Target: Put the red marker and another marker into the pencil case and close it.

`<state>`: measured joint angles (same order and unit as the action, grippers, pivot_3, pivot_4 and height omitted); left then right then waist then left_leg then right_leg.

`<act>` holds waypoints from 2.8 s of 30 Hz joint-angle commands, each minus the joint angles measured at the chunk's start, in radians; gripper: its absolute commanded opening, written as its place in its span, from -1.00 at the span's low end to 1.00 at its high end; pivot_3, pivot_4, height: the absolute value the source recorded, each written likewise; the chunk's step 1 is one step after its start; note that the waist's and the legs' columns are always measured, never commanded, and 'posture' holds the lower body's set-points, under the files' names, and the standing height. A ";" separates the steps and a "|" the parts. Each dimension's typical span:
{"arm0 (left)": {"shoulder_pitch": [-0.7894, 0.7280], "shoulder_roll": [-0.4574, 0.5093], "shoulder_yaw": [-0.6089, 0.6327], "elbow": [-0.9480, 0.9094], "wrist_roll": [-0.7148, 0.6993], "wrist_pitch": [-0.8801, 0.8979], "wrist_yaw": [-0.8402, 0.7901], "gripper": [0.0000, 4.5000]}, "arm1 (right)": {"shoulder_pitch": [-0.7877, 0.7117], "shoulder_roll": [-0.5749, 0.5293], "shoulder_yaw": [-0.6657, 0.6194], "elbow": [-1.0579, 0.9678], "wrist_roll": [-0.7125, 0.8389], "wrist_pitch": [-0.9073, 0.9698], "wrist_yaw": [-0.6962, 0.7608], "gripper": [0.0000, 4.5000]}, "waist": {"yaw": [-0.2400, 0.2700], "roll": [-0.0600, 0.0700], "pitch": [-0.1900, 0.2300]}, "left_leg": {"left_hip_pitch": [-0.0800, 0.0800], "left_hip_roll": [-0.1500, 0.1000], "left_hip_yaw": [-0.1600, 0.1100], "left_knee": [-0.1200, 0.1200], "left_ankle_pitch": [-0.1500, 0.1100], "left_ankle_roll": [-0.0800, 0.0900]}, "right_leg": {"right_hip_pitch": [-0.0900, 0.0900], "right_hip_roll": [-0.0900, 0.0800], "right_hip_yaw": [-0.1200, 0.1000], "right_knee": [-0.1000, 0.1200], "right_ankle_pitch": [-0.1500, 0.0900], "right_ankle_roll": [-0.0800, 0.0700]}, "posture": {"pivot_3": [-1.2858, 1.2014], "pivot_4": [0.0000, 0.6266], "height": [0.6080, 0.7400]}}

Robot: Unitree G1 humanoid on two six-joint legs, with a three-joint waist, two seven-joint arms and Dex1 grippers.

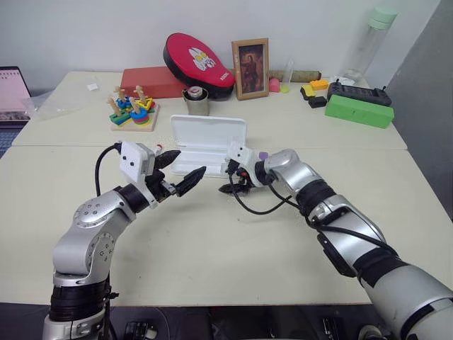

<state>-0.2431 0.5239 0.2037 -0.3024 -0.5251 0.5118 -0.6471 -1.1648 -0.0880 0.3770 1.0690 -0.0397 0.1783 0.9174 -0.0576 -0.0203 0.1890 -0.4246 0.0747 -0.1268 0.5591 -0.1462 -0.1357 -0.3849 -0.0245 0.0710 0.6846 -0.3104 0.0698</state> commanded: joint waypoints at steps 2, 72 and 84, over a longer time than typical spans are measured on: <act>0.002 0.006 0.019 -0.016 -0.001 -0.028 0.006 1.00 | -0.026 0.017 -0.037 0.033 -0.019 -0.043 -0.005 -0.10 | 0.000 0.000 0.000 | 0.000 0.000 0.000 0.000 0.000 0.000 | 0.000 0.000 0.000 0.000 0.000 0.000 | 0.03 -0.52 1.00; -0.334 0.117 -0.096 0.819 0.316 -0.066 0.089 1.00 | 0.303 -0.165 -0.306 -1.253 0.423 0.556 -0.081 0.98 | 0.003 0.000 0.000 | 0.005 0.003 0.000 -0.002 0.000 0.000 | 0.001 0.003 0.000 0.005 -0.001 -0.003 | 0.03 -0.52 1.00; -0.335 0.088 -0.080 0.828 0.328 -0.080 0.111 0.01 | 0.279 -0.166 -0.294 -1.203 0.435 0.509 -0.114 1.00 | 0.007 0.000 0.000 | 0.006 0.003 0.000 0.000 0.000 0.000 | 0.001 0.003 0.000 0.008 -0.001 -0.003 | 0.03 -0.52 1.00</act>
<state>-0.5903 0.6124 0.1174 0.5297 -0.2177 0.4293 -0.5545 -0.8548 -0.2546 0.0956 -0.1245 0.3767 0.7150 0.8052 -0.0507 -0.0207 0.1886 -0.4182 0.0780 -0.1266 0.5589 -0.1461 -0.1358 -0.3836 -0.0212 0.0708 0.6925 -0.3118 0.0671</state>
